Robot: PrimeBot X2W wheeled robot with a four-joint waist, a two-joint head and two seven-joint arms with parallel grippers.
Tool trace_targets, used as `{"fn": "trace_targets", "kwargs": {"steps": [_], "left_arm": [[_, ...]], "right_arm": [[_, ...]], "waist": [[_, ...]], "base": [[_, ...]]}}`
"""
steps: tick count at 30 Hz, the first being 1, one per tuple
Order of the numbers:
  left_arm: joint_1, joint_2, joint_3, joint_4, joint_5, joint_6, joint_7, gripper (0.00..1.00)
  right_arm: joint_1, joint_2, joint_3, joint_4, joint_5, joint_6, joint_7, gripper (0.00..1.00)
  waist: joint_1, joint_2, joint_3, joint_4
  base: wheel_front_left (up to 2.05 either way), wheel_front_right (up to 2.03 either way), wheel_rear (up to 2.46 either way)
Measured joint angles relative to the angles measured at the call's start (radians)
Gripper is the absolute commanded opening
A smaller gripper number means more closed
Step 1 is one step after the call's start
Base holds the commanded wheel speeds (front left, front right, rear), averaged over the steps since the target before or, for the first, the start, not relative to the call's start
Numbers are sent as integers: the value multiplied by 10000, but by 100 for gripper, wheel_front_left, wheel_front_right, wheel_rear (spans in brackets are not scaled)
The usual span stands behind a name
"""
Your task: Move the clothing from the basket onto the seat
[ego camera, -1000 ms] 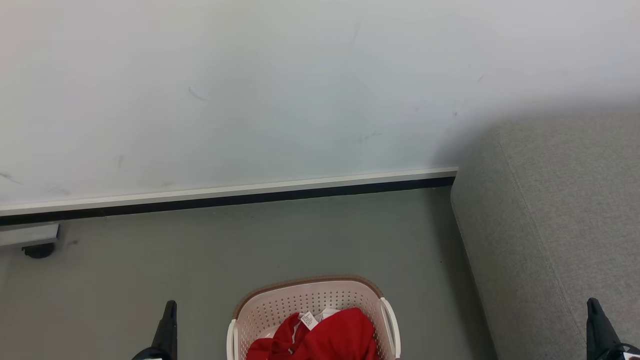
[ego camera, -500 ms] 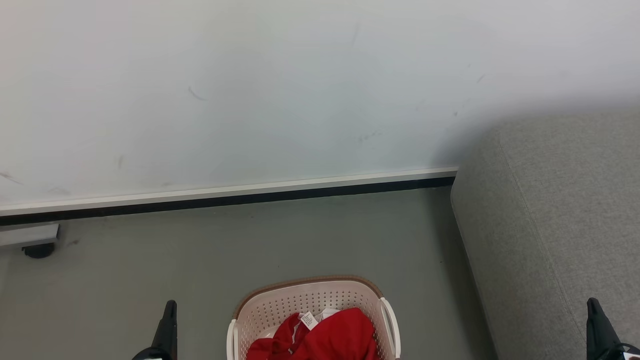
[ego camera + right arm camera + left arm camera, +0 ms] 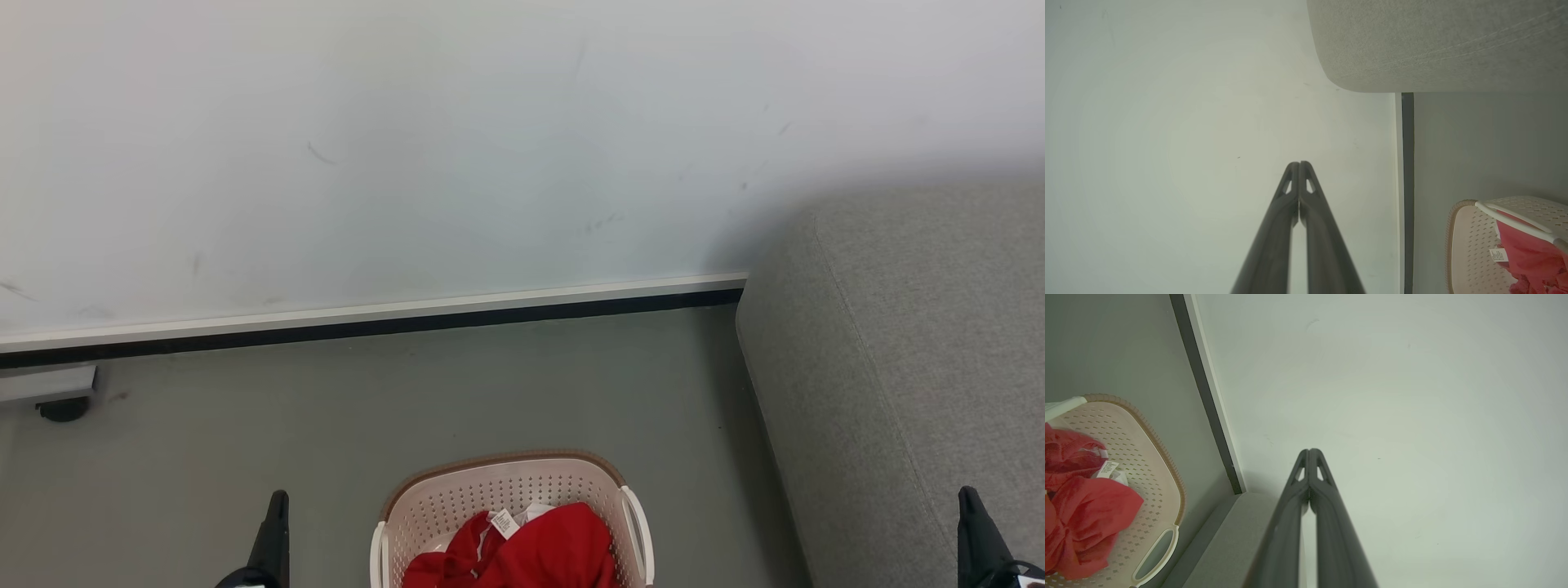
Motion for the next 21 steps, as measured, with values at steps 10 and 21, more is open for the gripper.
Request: {"fn": "trace_targets", "kwargs": {"steps": [10,21], "left_arm": [[432,-21,-56,374,2,13,-8,100],[619,63,-217,25,859,13,-460,100]], "right_arm": [[325,128,136,504,13,-2,-105,100],[305,38,970,445,-1241,-2,-825,100]], "waist": [[0,0,-6,-5],[0,0,-44,-20]], "base": [[0,0,0],[0,0,0]]}}
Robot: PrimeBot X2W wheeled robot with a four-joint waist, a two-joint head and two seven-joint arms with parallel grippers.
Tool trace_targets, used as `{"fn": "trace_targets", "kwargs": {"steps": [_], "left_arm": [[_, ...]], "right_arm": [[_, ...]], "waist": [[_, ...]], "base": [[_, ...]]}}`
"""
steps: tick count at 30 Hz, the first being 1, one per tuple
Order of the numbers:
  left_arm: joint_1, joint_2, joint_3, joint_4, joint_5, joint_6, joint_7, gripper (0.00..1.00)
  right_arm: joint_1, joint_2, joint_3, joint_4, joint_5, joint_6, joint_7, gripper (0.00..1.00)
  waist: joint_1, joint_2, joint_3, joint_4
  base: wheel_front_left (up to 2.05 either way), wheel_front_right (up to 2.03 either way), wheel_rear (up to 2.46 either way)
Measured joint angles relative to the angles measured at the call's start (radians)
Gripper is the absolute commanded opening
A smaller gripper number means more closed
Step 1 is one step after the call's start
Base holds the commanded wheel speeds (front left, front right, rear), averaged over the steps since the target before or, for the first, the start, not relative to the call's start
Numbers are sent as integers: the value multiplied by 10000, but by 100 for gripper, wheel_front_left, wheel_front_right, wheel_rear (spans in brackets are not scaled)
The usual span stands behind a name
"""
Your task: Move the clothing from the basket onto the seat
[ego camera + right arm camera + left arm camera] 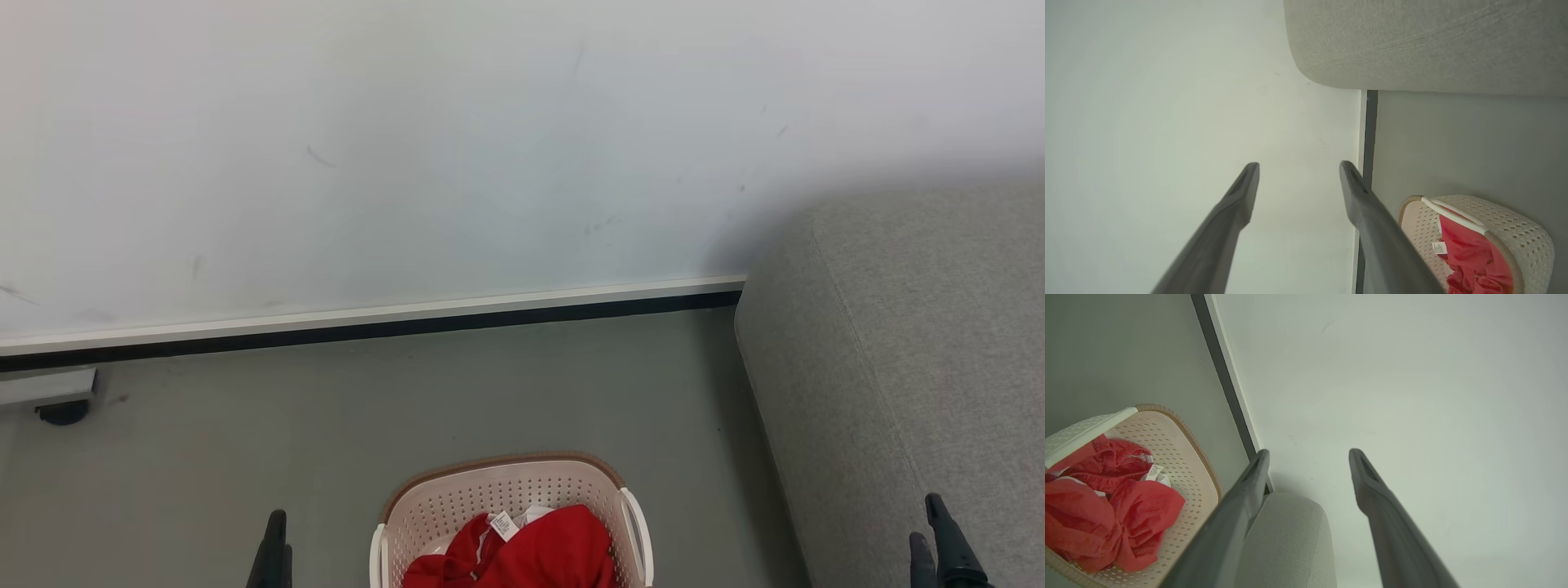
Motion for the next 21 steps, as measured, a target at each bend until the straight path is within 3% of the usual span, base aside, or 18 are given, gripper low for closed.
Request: {"fn": "trace_targets", "kwargs": {"steps": [21], "left_arm": [[480,-75,295,-1202,4554,0,-627,100]], "right_arm": [[-39,-357,1898,-633,-4846,0,-1058,100]], "waist": [[0,0,-70,-9]], "base": [[0,0,0]]}}
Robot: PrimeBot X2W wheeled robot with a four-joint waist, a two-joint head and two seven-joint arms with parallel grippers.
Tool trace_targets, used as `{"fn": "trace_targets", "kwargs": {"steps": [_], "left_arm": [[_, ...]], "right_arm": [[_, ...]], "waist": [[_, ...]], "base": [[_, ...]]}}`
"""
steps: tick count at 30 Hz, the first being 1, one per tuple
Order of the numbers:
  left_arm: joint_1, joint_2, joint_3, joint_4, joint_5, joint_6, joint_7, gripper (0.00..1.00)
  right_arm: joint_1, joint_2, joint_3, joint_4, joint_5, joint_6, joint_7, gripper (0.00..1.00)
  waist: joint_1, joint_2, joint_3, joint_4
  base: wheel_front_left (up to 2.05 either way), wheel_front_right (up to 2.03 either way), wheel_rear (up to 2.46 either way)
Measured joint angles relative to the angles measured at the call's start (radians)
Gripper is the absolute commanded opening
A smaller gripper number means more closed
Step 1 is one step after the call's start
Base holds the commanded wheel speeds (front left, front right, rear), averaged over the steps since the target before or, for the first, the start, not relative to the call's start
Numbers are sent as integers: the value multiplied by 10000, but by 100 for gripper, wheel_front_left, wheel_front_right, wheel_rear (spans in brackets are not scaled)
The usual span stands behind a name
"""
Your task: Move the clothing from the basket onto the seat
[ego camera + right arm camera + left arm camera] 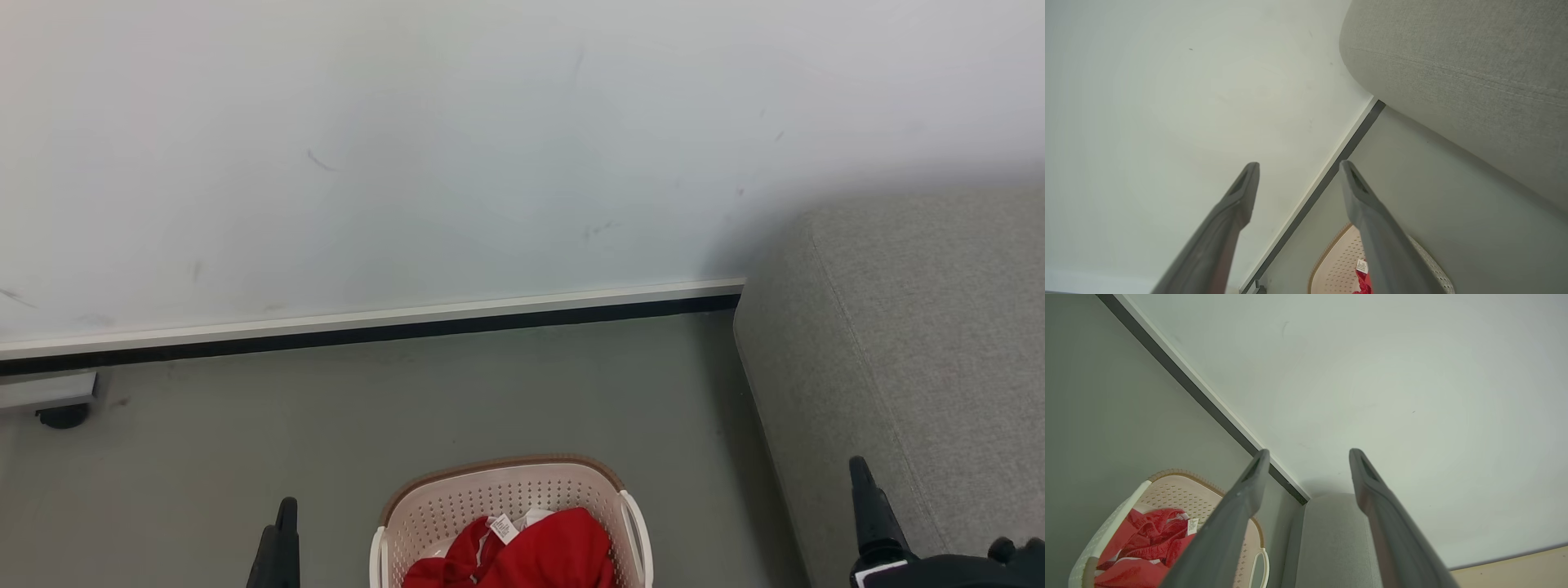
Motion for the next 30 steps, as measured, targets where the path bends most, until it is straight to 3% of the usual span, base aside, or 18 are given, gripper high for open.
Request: {"fn": "trace_targets", "kwargs": {"steps": [17,30], "left_arm": [[314,-2,-56,-650,2508,244,-426,100],[499,0,-75,-1122,4075,393,-694,100]], "right_arm": [[-178,-242,1476,-301,-2305,0,-708,100],[-190,-230,1908,-430,-3710,0,-1175,100]], "waist": [[0,0,-34,42],[0,0,-81,66]], "base": [[0,0,0],[0,0,0]]}}
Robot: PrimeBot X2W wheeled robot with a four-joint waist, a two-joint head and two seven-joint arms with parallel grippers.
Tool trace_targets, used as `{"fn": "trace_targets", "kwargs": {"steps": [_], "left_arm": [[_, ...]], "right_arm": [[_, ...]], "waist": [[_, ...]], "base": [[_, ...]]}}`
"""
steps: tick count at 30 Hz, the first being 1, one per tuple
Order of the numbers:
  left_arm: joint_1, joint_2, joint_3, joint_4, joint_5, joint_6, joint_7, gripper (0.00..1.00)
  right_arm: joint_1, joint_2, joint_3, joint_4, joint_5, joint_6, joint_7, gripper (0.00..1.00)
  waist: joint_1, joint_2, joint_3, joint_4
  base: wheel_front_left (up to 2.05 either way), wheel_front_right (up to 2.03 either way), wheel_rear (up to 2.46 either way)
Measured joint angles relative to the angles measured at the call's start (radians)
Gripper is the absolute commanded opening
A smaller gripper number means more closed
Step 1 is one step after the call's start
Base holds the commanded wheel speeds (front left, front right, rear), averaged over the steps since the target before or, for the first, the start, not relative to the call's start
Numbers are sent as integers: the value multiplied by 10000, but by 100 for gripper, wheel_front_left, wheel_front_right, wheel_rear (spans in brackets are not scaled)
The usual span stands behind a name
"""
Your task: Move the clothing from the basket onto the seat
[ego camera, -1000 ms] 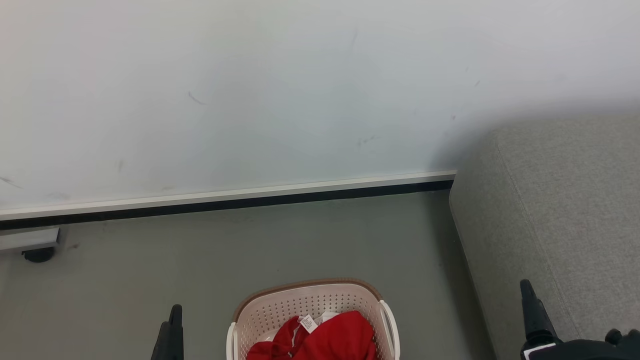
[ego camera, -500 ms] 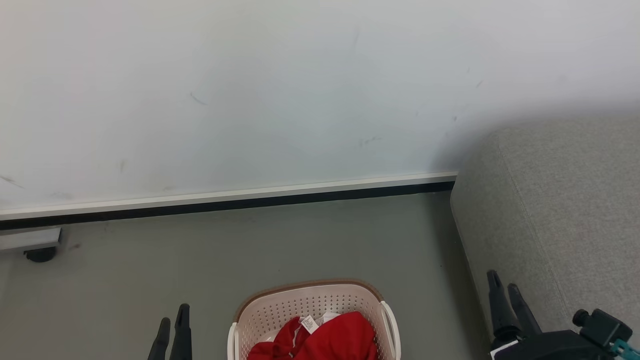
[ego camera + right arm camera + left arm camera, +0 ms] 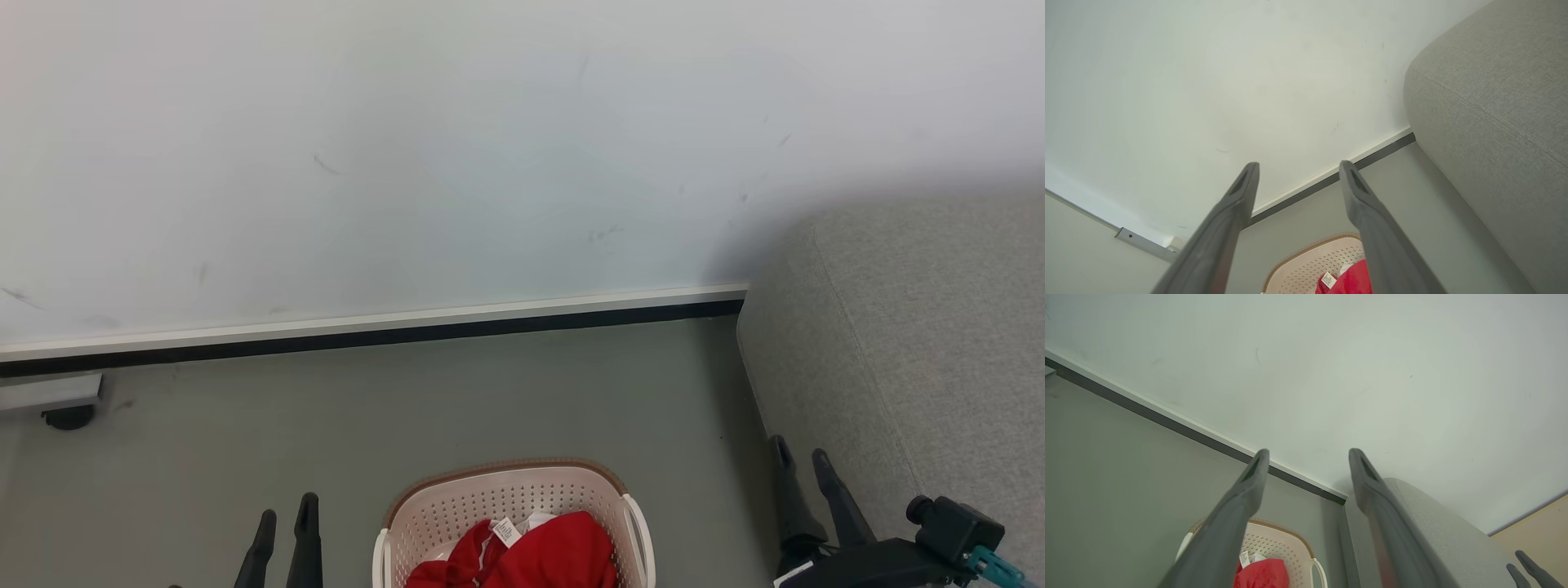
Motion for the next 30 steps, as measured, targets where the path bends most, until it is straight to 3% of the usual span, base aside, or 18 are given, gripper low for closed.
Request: {"fn": "trace_targets", "kwargs": {"steps": [30], "left_arm": [[282,2,-82,-849,3168,295,-552,100]], "right_arm": [[-40,-209,1584,-314,-2589,0,-890,100]], "waist": [[0,0,-97,50]], "base": [[0,0,0]]}}
